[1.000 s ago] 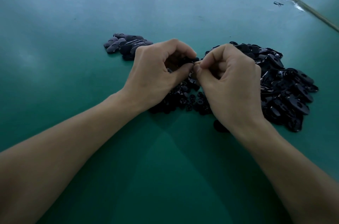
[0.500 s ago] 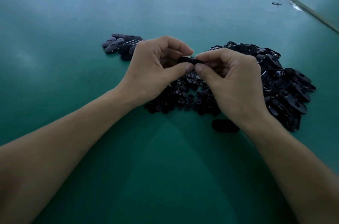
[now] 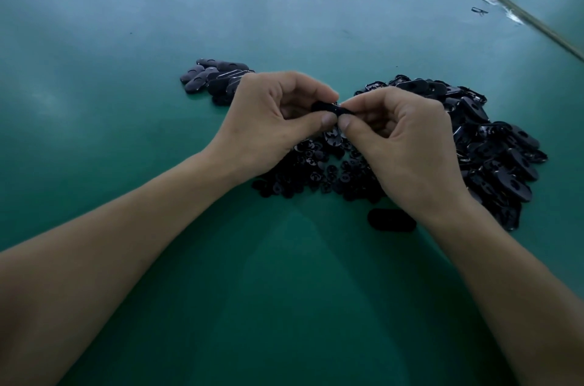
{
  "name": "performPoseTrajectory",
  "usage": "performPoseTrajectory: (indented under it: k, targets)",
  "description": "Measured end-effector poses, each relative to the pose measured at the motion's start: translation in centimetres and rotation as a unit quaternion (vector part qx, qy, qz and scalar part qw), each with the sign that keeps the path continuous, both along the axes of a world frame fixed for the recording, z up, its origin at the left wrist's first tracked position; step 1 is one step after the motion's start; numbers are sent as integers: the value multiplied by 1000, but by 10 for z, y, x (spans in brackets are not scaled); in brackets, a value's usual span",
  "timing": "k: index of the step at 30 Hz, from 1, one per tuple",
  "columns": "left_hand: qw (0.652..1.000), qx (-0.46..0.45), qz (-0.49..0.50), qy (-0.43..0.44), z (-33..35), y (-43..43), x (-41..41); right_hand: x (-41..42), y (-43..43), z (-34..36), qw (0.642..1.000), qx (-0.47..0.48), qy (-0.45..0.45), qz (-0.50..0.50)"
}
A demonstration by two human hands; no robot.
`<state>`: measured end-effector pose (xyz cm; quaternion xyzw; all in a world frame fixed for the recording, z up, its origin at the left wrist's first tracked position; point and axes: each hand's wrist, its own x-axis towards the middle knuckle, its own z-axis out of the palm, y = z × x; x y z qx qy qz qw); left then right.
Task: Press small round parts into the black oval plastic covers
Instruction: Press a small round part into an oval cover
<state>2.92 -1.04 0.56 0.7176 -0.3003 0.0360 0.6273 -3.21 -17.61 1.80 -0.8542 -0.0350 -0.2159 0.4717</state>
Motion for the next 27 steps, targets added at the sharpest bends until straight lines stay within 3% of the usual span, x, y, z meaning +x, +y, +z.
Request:
performPoseTrajectory:
  k: [18,21,24,27]
  targets:
    - [997,25,63,-23,-1,-4,-2,-1,5,-1,998,-55,6,-39]
    - [991,16,127,-35,-2,-2,3,-3,9,-4,988,-137,1,-75]
    - [977,0,211,-35,-1,6,13,-5,8,-7,955,-271,57,-103]
    - [964,10,265,-11,-1,18,26,-7,5,-8,931,-336,98,-106]
